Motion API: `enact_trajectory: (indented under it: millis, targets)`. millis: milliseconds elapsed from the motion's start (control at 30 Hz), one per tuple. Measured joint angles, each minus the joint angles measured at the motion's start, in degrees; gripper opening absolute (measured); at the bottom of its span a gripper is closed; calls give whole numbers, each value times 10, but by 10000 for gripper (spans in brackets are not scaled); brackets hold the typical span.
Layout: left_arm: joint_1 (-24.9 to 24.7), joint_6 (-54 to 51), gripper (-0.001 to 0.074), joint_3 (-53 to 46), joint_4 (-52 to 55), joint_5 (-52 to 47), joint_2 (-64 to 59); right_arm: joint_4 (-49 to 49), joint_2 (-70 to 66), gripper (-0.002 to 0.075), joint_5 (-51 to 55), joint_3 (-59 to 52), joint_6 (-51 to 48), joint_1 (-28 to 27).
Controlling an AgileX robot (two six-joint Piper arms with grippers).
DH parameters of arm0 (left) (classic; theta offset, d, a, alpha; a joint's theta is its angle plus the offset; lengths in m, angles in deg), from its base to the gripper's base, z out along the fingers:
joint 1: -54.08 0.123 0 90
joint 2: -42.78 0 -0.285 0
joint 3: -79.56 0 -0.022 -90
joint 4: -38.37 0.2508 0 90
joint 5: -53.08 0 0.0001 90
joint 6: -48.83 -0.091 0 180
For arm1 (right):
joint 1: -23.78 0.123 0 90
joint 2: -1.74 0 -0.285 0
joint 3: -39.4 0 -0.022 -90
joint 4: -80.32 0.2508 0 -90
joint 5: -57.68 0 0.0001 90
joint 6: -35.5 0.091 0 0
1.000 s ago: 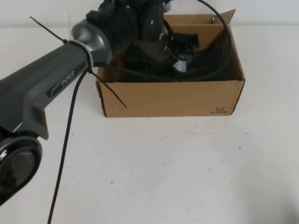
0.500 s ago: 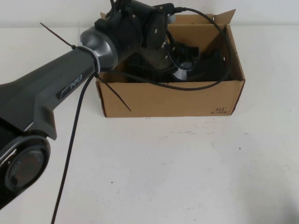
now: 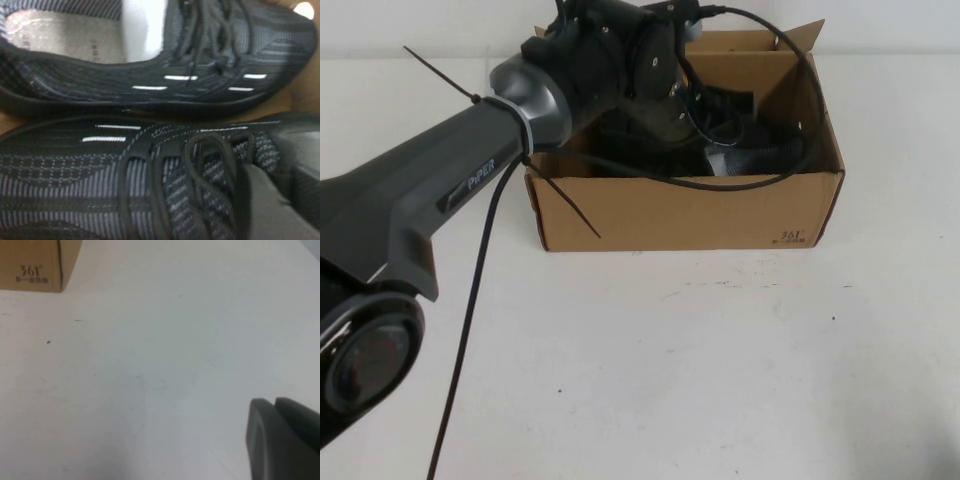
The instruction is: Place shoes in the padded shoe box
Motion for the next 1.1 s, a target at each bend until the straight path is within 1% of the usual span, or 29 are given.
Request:
enact_trajectory:
  millis: [100, 167, 267, 367, 500, 633, 767, 867, 900, 967, 1033, 1100]
  targets:
    - [0, -2, 225, 0, 0, 1, 8, 0, 0, -8, 0, 0, 0, 0]
    - [0, -2, 317, 0, 0, 2, 16, 0, 0, -8, 0, 0, 0, 0]
    - [0, -2, 419, 1, 0, 3, 26, 0, 0, -8, 0, 0, 0, 0]
    - [0, -2, 457, 4, 0, 5, 33, 0, 0, -8, 0, 0, 0, 0]
    - [0, -2, 468, 5, 0, 4, 35, 0, 0, -8, 0, 0, 0, 0]
    - [0, -8, 470, 5, 0, -2, 35, 0, 0, -8, 0, 0, 0, 0]
    - [0, -44, 470, 5, 0, -11, 42, 0, 1, -8, 0, 0, 0, 0]
    - [0, -87, 459, 5, 5, -41, 53, 0, 1, -8, 0, 0, 0, 0]
    - [0, -105, 440, 5, 12, -59, 58, 0, 1, -8, 0, 0, 0, 0]
    - [-4, -128, 371, 5, 35, -99, 69, 0, 1, -8, 0, 0, 0, 0]
    - [-8, -142, 275, 4, 56, -128, 81, 0, 2, -8, 0, 0, 0, 0]
    - [-10, -150, 149, -12, 76, -143, 103, 0, 2, -8, 0, 0, 0, 0]
